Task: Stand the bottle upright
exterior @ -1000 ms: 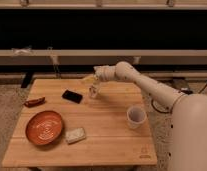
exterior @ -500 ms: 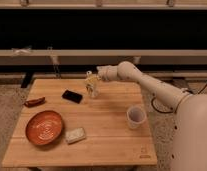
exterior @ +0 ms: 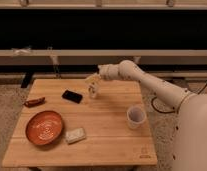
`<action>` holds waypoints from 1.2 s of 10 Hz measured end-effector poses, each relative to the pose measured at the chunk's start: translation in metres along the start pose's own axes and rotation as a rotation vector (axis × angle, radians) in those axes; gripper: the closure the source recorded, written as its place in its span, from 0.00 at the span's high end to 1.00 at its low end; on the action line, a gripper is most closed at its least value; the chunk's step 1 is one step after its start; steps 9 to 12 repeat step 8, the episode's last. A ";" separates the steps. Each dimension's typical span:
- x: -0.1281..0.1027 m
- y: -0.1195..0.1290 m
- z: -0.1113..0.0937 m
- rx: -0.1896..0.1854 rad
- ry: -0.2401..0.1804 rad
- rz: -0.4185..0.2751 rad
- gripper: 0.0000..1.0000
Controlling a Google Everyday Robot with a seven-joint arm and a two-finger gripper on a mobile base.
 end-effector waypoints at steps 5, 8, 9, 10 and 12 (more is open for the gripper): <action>0.003 -0.006 -0.003 -0.010 0.021 -0.007 0.80; 0.002 -0.005 -0.003 -0.011 0.021 -0.007 0.80; 0.002 -0.005 -0.003 -0.011 0.021 -0.007 0.80; 0.002 -0.005 -0.003 -0.011 0.021 -0.007 0.80; 0.002 -0.005 -0.003 -0.011 0.021 -0.007 0.80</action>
